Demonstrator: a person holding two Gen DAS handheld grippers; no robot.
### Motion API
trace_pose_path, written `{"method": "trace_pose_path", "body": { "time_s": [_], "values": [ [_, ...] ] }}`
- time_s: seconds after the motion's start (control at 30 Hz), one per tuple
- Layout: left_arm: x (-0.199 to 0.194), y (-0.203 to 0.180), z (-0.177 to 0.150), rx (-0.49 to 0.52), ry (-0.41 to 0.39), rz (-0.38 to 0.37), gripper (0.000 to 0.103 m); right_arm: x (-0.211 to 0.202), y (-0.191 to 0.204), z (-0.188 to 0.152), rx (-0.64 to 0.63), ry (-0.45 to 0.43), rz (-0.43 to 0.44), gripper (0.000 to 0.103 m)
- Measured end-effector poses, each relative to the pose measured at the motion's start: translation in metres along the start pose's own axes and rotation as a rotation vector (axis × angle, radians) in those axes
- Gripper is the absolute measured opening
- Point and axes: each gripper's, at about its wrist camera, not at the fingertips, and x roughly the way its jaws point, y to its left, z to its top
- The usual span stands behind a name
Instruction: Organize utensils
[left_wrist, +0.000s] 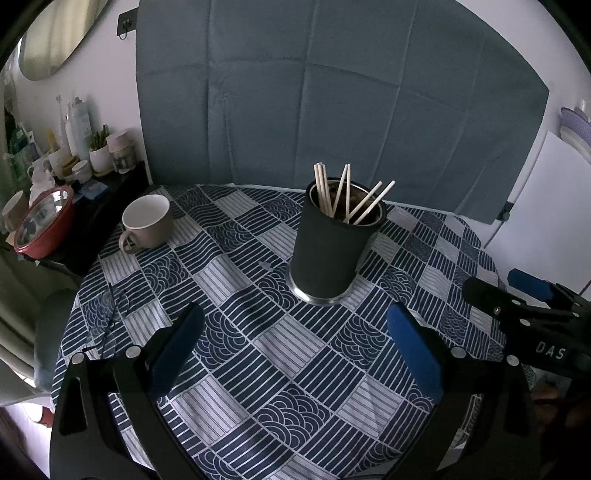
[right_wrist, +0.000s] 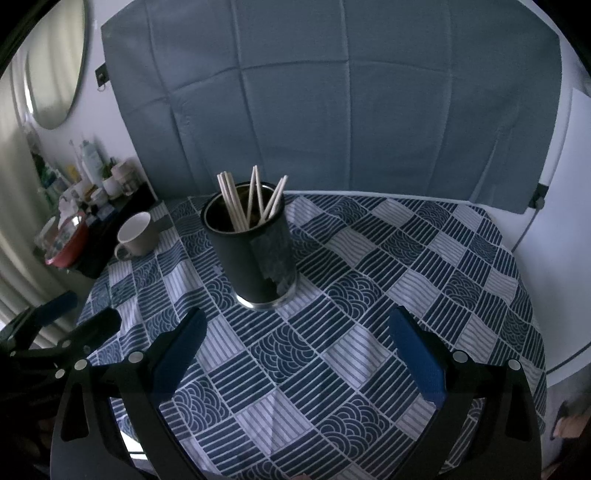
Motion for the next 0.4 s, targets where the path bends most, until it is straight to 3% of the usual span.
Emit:
{"method": "trace_pose_path", "body": {
  "time_s": [0.4],
  "values": [
    [0.003, 0.01, 0.0, -0.053, 0.02, 0.049, 0.097, -0.001, -0.001, -0.002, 0.0, 0.004, -0.005, 0.095]
  ]
}}
